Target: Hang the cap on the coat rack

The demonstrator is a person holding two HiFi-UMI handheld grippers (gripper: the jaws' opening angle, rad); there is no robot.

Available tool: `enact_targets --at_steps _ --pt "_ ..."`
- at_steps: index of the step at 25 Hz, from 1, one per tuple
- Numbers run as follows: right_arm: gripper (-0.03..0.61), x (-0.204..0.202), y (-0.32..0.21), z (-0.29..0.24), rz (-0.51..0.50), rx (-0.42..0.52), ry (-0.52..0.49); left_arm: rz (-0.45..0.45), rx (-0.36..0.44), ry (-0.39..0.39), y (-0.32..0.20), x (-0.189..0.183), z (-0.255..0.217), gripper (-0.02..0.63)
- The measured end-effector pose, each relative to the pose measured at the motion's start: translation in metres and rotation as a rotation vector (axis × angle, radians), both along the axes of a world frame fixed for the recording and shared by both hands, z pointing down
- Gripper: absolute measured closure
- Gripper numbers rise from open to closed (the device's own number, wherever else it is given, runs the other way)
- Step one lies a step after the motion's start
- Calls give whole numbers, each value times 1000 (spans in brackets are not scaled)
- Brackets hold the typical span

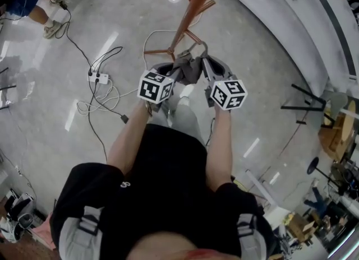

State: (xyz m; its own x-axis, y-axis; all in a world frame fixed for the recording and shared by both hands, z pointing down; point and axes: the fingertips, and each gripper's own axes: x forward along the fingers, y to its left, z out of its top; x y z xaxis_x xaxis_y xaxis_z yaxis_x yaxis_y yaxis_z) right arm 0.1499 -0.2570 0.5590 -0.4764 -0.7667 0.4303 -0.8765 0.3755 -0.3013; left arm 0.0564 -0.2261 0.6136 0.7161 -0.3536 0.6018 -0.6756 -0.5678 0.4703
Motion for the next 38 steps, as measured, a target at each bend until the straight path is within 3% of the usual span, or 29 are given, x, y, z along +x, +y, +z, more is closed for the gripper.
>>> enact_targets --at_steps 11,18,24,27,29,32,35,38 --pt "577 2 -42 48 9 -110 17 -6 -58 -99 -38 4 45 534" --pt "577 -13 -64 77 -20 -158 36 -67 -90 -151 -54 -9 75 534" --pt "577 -22 -82 93 5 -189 56 -23 -95 -204 -65 -6 89 528" --pt "544 -22 -85 97 37 -211 76 -46 -53 -259 -78 -12 92 515" --pt "443 -19 -81 96 50 -214 76 -72 -65 -225 -79 -10 92 435" --pt "428 -9 -76 84 81 -188 32 -128 -104 -172 -76 -12 90 411" --pt "431 2 -62 67 131 -160 -47 -253 -124 -110 -69 -24 75 411" --pt "443 14 -52 46 172 -132 -76 -377 -68 -33 -70 -34 38 413"
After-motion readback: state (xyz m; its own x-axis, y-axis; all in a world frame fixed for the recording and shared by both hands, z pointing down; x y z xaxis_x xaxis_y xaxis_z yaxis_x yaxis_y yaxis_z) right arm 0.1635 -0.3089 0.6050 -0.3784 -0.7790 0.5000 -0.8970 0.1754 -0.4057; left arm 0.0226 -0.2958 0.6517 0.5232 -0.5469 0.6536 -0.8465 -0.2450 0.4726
